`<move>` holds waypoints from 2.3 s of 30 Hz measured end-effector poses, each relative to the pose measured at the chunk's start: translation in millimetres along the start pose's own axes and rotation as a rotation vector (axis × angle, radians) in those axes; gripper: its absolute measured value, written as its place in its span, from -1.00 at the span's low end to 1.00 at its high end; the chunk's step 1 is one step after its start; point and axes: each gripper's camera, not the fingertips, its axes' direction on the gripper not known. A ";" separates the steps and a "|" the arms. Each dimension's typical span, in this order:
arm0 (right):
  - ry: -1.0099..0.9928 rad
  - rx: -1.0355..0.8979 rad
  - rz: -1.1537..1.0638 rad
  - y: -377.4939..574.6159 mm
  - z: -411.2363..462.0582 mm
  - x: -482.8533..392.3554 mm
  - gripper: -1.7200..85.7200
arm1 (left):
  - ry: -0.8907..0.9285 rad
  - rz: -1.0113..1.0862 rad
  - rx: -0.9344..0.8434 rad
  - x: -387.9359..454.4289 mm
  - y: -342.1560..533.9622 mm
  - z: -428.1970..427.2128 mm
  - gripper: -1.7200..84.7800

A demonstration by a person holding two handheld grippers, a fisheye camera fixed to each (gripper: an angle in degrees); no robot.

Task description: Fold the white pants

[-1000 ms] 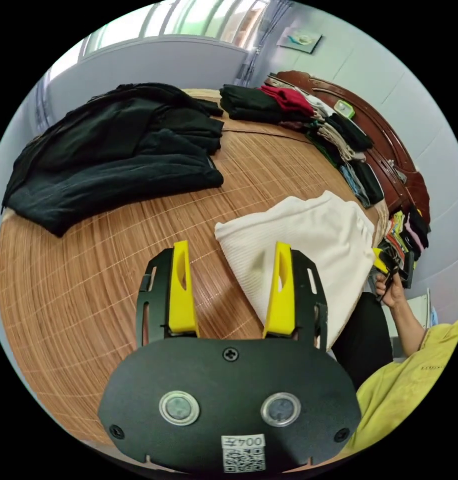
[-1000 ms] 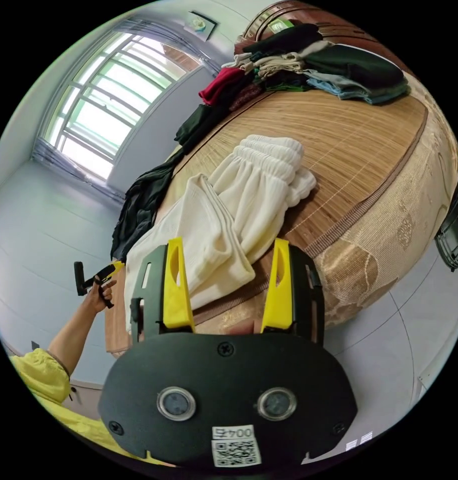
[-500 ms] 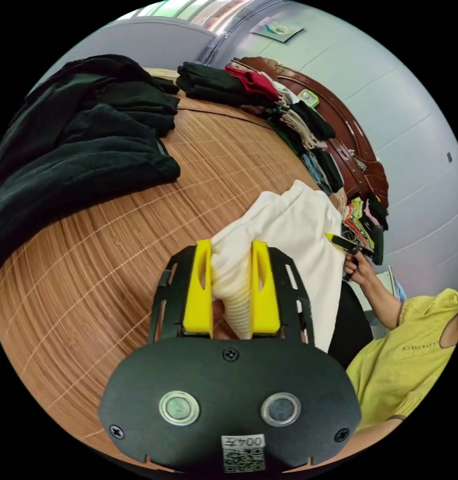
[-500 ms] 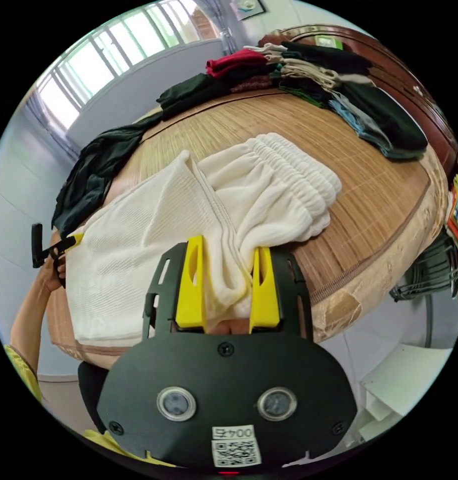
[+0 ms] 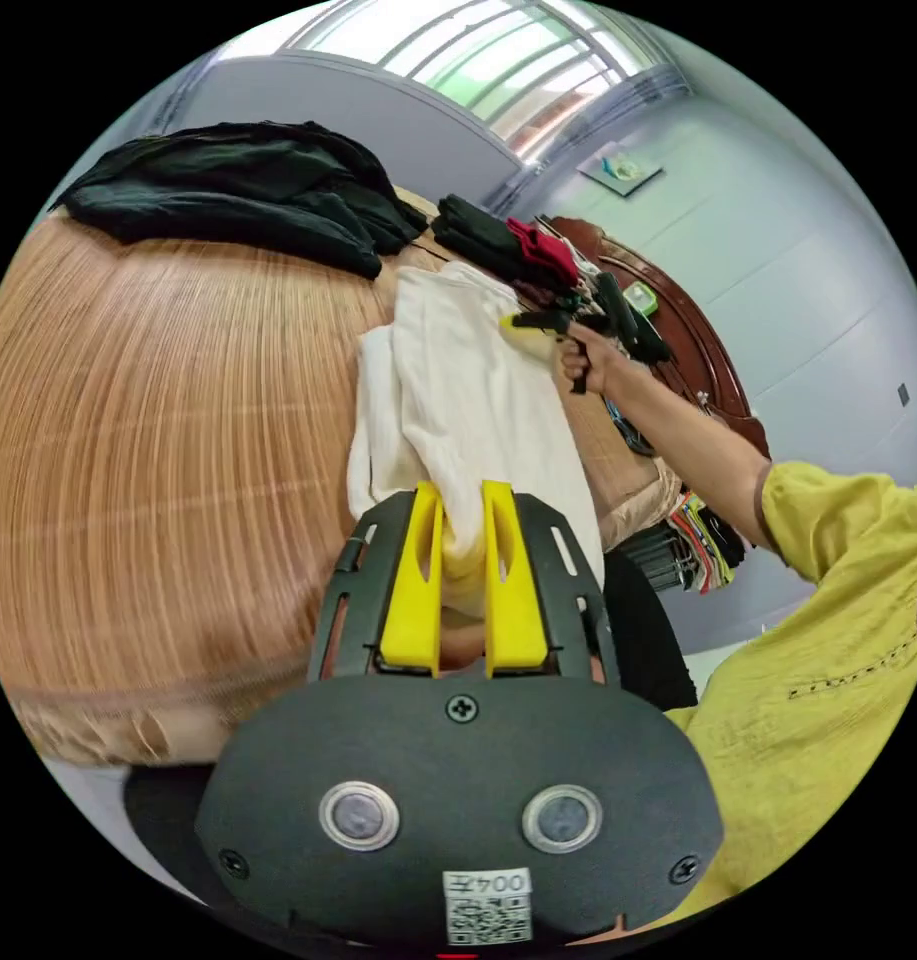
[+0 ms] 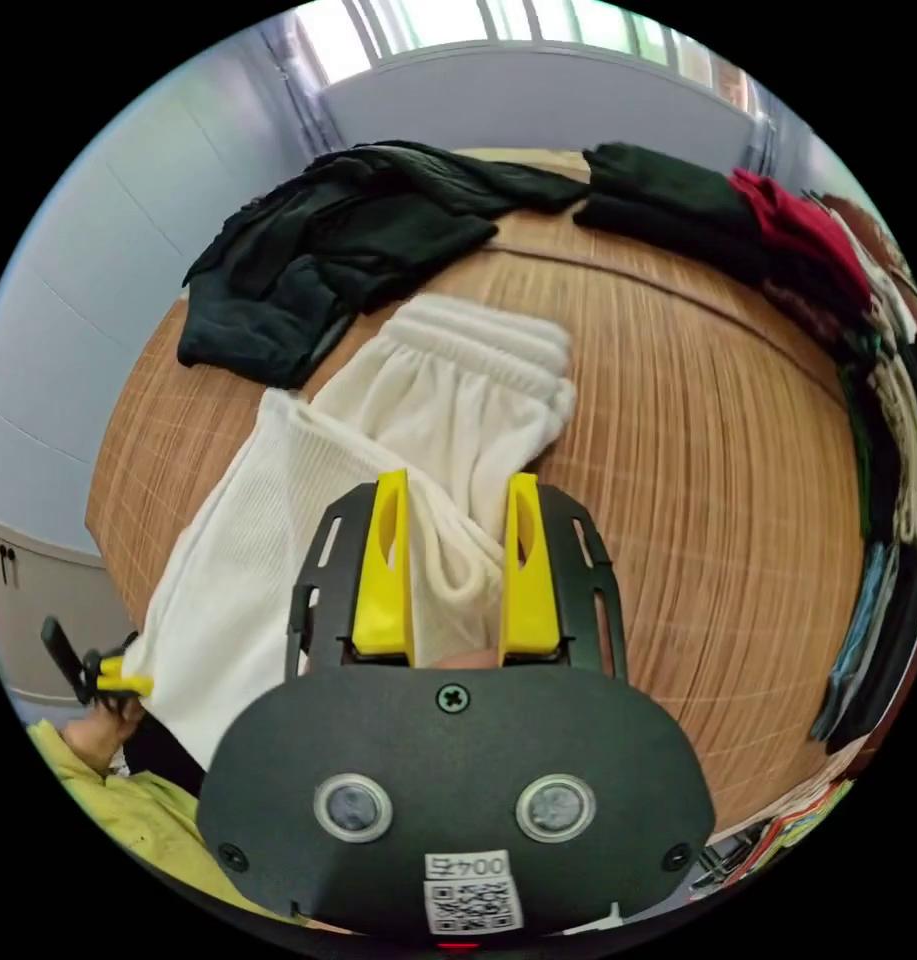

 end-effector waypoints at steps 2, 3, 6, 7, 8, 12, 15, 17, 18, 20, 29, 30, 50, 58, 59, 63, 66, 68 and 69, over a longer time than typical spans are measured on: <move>0.055 0.089 -0.040 -15.3 -27.4 -26.0 -0.65 | -0.045 0.045 0.018 22.2 28.2 2.0 -0.73; 0.046 0.110 -0.047 -13.9 -36.1 -31.3 -0.65 | -0.066 0.067 0.013 26.2 32.2 1.9 -0.72; -0.114 0.140 -0.121 23.6 -75.1 -54.6 -0.65 | -0.099 0.150 0.041 34.6 47.6 -12.5 -0.67; -0.163 0.099 -0.145 49.2 -84.3 -64.4 -0.65 | -0.092 0.173 0.058 33.5 53.7 -20.3 -0.66; -0.192 0.056 -0.168 80.1 -91.3 -75.3 -0.65 | -0.077 0.196 0.055 30.9 59.9 -26.2 -0.66; -0.197 -0.049 -0.165 184.9 -100.7 -102.5 -0.66 | -0.080 0.292 0.016 27.1 79.1 -31.0 -0.65; -0.208 -0.064 -0.027 261.2 -93.8 -102.9 -0.69 | -0.127 0.452 -0.045 39.1 86.5 -20.3 -0.64; -0.265 -0.076 0.111 306.7 -81.3 -96.1 -0.72 | -0.181 0.594 -0.096 52.2 85.1 -8.1 -0.62; -0.288 -0.079 0.141 315.2 -78.7 -94.6 -0.73 | -0.190 0.625 -0.110 54.8 84.0 -4.6 -0.62; -0.358 -0.056 0.208 340.1 -72.7 -92.5 -0.74 | -0.204 0.719 -0.170 61.3 77.6 10.3 -0.61; -0.363 -0.085 0.273 359.6 -58.6 -98.1 -0.82 | -0.272 0.972 -0.451 94.4 70.4 47.8 -0.80; -0.354 -0.083 0.275 360.2 -58.9 -98.5 -0.82 | -0.296 0.972 -0.473 88.7 74.6 49.9 -0.82; -0.184 -0.054 -0.022 390.8 -51.0 -109.2 -0.66 | -0.148 0.488 0.000 45.3 104.2 0.4 -0.94; -0.191 -0.166 -0.029 363.7 -18.4 -107.4 -0.80 | -0.340 0.401 -0.192 18.3 99.7 73.0 -0.94; -0.188 -0.123 -0.063 360.1 -23.3 -114.6 -0.83 | -0.286 0.322 -0.168 6.1 101.4 70.2 -0.94; -0.099 -0.075 -0.200 355.8 -29.8 -144.6 -0.88 | -0.201 0.228 -0.125 -16.0 108.6 67.8 -0.94; 0.063 -0.279 -0.223 353.2 3.0 -149.6 -0.95 | -0.176 0.220 -0.134 -24.6 109.1 69.3 -0.94; 0.115 -0.342 -0.189 353.2 15.8 -147.8 -0.96 | -0.167 0.215 -0.139 -29.6 109.1 69.3 -0.94; 0.111 -0.328 -0.179 353.6 14.6 -147.5 -0.97 | -0.164 0.213 -0.139 -30.6 109.2 68.6 -0.94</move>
